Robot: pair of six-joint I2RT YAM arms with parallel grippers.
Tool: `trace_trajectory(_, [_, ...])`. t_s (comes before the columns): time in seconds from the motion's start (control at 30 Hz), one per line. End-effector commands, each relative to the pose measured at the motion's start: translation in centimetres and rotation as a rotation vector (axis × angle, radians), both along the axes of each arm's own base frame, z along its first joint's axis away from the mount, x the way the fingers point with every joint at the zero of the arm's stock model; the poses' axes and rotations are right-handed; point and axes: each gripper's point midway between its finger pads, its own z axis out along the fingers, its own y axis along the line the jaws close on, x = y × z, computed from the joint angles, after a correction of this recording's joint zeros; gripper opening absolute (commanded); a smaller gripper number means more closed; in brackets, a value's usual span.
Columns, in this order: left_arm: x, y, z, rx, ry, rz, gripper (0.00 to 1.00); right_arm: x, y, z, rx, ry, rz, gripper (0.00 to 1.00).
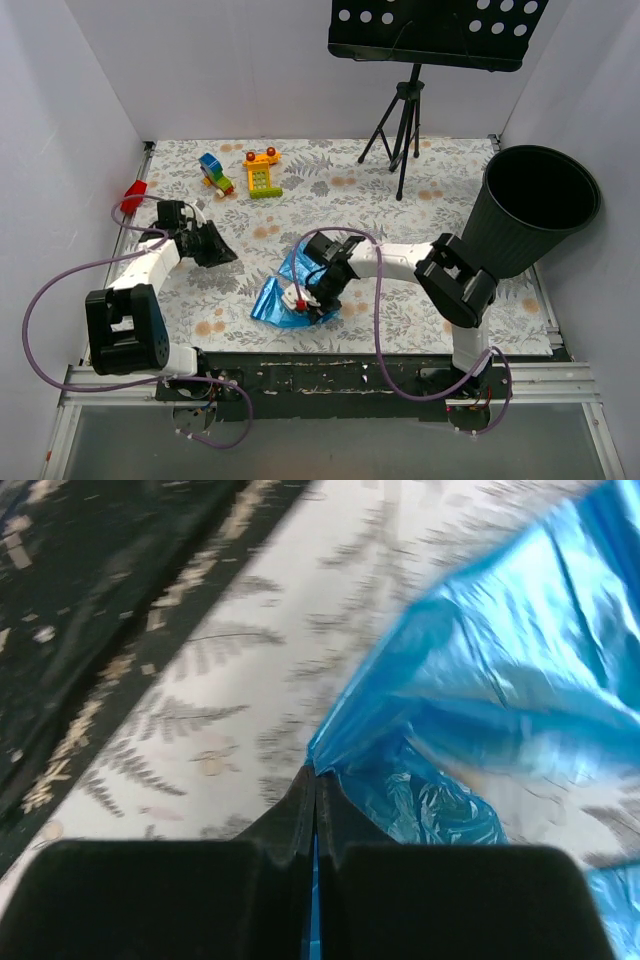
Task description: Put the trash bags into the trash bin
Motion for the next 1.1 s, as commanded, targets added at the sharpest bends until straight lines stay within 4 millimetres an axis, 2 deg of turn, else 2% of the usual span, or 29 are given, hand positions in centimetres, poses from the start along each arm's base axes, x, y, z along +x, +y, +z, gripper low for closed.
trace_trajectory(0.0, [-1.4,-4.9,3.4,-0.187,-0.108,-0.234,0.37,5.4,2.8,0.7,-0.063,0.026,-0.31,0.01])
trace_trajectory(0.07, [-2.9,-8.2,6.3,-0.346,-0.188,-0.408,0.58,7.3,2.7,1.6,-0.062,0.012,-0.397,0.01])
trace_trajectory(0.1, [-3.5,-9.3,7.4,-0.365,-0.246,-0.5,0.66,8.0,2.4,2.1,-0.061,0.015,-0.427,0.01])
trace_trajectory(0.13, [-4.6,-10.9,8.6,-0.376,-0.315,-0.625,0.71,8.7,2.2,2.8,-0.052,0.018,-0.456,0.01])
trace_trajectory(0.17, [-5.1,-11.6,9.3,-0.339,-0.403,-0.732,0.76,9.3,1.8,3.4,-0.053,0.034,-0.488,0.01])
trace_trajectory(0.23, [-5.9,-12.5,9.5,-0.217,-0.553,-0.894,0.8,9.7,1.3,4.6,-0.064,0.101,-0.51,0.01])
trace_trajectory(0.27, [-6.2,-12.5,9.0,-0.156,-0.621,-0.965,0.8,9.4,0.8,5.1,-0.095,0.155,-0.512,0.01])
trace_trajectory(0.3, [-6.6,-12.3,8.5,-0.099,-0.673,-1.022,0.8,10.1,1.2,5.8,-0.083,0.162,-0.517,0.01])
trace_trajectory(0.33, [-7.0,-12.3,8.2,-0.044,-0.738,-1.082,0.79,8.7,0.6,6.1,-0.129,0.256,-0.5,0.01])
trace_trajectory(0.37, [-7.4,-12.4,8.0,0.012,-0.825,-1.165,0.78,8.3,0.7,6.5,-0.152,0.304,-0.495,0.01])
trace_trajectory(0.43, [-8.7,-13.1,8.0,0.08,-0.957,-1.284,0.75,6.9,0.4,6.4,-0.245,0.422,-0.489,0.01])
trace_trajectory(0.57, [-10.4,-15.4,6.0,0.171,-1.057,-1.437,0.7,5.3,0.2,6.5,-0.321,0.561,-0.482,0.01])
trace_trajectory(0.63, [-10.7,-16.8,5.6,0.206,-1.085,-1.457,0.69,5.0,0.1,6.5,-0.319,0.574,-0.49,0.01])
trace_trajectory(0.67, [-10.0,-17.2,5.1,0.273,-1.079,-1.425,0.7,5.0,0.1,6.5,-0.32,0.581,-0.497,0.01])
trace_trajectory(0.73, [-9.1,-18.4,5.3,0.35,-1.137,-1.367,0.72,4.8,0.0,6.8,-0.327,0.615,-0.518,0.01])
trace_trajectory(0.8, [-9.3,-19.0,4.9,0.362,-1.136,-1.347,0.72,4.9,-0.1,6.8,-0.33,0.633,-0.536,0.01])
trace_trajectory(0.97, [-9.8,-19.9,2.9,0.442,-1.107,-1.378,0.68,4.8,-0.4,7.2,-0.338,0.683,-0.561,0.01])
trace_trajectory(1.07, [-9.3,-20.3,2.8,0.485,-1.135,-1.38,0.63,5.0,-0.5,7.3,-0.343,0.713,-0.576,0.01])
